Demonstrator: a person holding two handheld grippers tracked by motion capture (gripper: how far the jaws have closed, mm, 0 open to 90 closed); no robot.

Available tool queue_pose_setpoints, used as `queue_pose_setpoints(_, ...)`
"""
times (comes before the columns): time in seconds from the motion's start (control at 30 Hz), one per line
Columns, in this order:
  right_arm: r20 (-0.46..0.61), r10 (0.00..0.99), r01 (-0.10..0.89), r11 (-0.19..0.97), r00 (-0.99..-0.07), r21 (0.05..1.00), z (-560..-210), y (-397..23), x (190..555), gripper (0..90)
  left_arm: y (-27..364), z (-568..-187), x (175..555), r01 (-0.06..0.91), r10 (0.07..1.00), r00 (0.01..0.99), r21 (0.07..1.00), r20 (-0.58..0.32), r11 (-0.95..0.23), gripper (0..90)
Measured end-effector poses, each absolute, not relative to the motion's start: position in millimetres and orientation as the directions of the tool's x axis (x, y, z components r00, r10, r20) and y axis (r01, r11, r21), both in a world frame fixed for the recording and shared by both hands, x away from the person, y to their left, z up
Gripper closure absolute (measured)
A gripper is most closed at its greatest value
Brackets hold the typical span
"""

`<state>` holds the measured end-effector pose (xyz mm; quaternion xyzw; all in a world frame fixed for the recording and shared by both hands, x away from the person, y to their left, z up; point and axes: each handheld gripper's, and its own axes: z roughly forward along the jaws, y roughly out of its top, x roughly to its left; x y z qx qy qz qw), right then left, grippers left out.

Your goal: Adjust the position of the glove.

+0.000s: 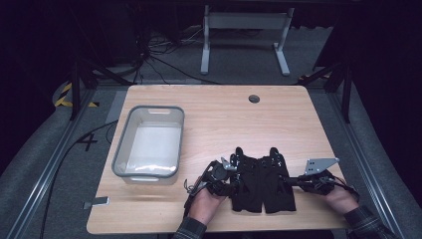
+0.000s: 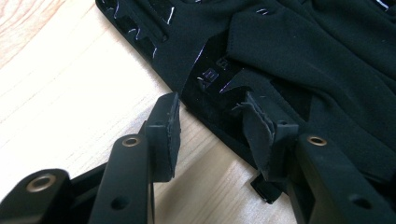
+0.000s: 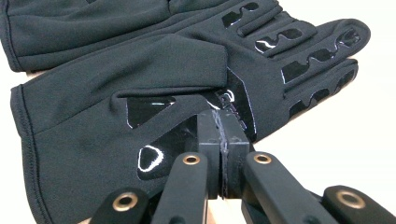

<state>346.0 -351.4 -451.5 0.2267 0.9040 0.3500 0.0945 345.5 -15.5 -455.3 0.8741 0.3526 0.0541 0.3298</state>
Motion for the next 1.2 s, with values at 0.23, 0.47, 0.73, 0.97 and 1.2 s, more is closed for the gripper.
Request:
queue_pose_setpoints(0.23, -0.014, 0.475, 0.342, 0.654, -0.880, 0.675, -451.6, -351.3, 345.9, 90.0, -20.0, -455.1, 344.3, 0.585, 0.648, 0.747, 0.611, -0.150, -0.533, 70.1)
queue_pose_setpoints(0.47, -0.017, 0.476, 0.341, 0.656, -0.879, 0.673, -451.7, -351.0, 345.7, 90.0, -22.3, -454.1, 345.2, 0.597, 0.649, 0.742, 0.606, -0.167, -0.526, 85.9)
queue_pose_setpoints(0.73, -0.022, 0.475, 0.338, 0.656, -0.880, 0.674, -451.7, -350.5, 345.3, 90.0, -12.7, -447.3, 347.3, 0.622, 0.667, 0.712, 0.636, -0.218, -0.456, 88.6)
queue_pose_setpoints(0.97, -0.025, 0.477, 0.339, 0.659, -0.878, 0.672, -451.3, -349.2, 344.9, 90.0, -1.9, -437.1, 344.0, 0.620, 0.673, 0.700, 0.671, -0.239, -0.406, 88.6)
queue_pose_setpoints(1.2, -0.016, 0.466, 0.336, 0.660, -0.884, 0.671, -451.3, -344.4, 345.3, 90.0, -1.3, -430.4, 342.0, 0.601, 0.651, 0.714, 0.703, -0.258, -0.381, 88.6)
